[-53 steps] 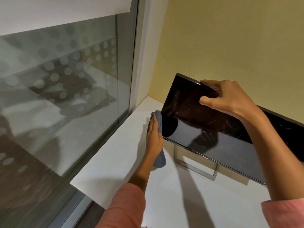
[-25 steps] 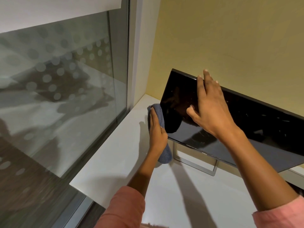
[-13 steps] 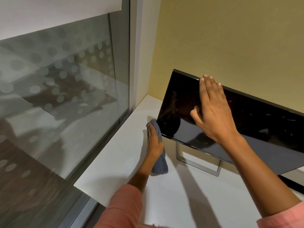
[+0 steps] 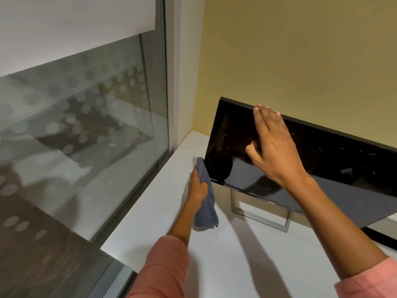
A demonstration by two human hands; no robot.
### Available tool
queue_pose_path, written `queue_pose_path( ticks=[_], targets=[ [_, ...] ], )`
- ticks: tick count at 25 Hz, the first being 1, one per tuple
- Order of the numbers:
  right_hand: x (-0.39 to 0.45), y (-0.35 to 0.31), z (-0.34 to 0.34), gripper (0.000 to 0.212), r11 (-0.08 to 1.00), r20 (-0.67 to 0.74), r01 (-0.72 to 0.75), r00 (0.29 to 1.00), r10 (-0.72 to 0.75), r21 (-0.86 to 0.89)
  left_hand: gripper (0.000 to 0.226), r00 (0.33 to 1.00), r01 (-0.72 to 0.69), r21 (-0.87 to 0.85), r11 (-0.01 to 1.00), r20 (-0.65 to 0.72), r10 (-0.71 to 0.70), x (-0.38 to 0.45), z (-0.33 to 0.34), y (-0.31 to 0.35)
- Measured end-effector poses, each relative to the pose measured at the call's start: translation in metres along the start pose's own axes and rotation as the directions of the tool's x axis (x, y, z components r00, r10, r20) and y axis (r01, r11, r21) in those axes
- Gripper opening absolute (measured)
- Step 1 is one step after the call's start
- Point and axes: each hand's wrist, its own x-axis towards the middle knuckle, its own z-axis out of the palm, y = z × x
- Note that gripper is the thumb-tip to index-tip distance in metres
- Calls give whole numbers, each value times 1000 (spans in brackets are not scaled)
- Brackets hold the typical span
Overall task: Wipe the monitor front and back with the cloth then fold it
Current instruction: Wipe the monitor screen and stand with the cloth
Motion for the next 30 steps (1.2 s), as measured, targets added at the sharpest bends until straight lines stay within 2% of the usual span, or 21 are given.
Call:
queue_pose_path(
  ticks=[1, 3, 8, 11, 13, 15, 17, 18, 20, 22, 25, 26, 28, 30],
  targets=[
    [0, 1, 0, 69, 1000, 1, 7, 1000, -7, 8, 62, 999, 37, -37, 999, 20, -36, 0, -1, 3],
    [-2, 0, 0, 70, 1000, -4, 6, 1000, -6, 10, 56, 1000, 19, -68, 997, -9, -20, -6, -6, 12],
    [-1, 3, 4, 70, 999, -16, 12, 1000, -11, 43, 63, 993, -115, -256, 960, -35, 110, -36, -6, 54],
    [-3, 2, 1, 65, 993, -24, 15, 1000, -12, 115, 72, 977, -210, -195, 958, -81, 198, -43, 6, 80],
    [-13, -5, 0, 56, 972, -107, 33, 994, -8, 231, 76, 947, -310, -138, 941, -136, 292, -52, 15, 92],
    [-26, -17, 2, 42, 916, -203, 80, 979, 1, 393, 75, 913, -386, -127, 914, -193, 359, -55, 25, 96],
    [-37, -31, 6, 32, 829, -221, 92, 975, 38, 552, 67, 870, -452, -76, 889, -254, 421, -56, 33, 94],
    [-41, -38, 9, 29, 786, -210, 68, 974, 80, 615, 64, 866, -462, -106, 880, -270, 422, -57, 37, 96],
    [-42, -47, 10, 26, 668, -154, -30, 965, 215, 743, 53, 892, -433, -227, 872, -246, 379, -63, 41, 104],
    [-38, -49, 9, 23, 518, -71, -120, 940, 334, 847, 50, 890, -449, -243, 860, -210, 405, -72, 40, 111],
    [-34, -42, 14, 21, 429, -26, -192, 892, 452, 882, 70, 826, -561, -25, 827, -82, 558, -77, 26, 106],
    [-34, -39, 17, 22, 431, -29, -203, 880, 474, 879, 74, 809, -587, 31, 809, -23, 587, -76, 20, 103],
    [-34, -37, 22, 25, 511, -94, -186, 876, 473, 839, 71, 793, -609, 76, 789, 48, 607, -72, 6, 100],
    [-30, -38, 25, 30, 618, -189, -147, 875, 445, 772, 59, 782, -619, 106, 778, -5, 623, -69, -4, 104]
  ],
)
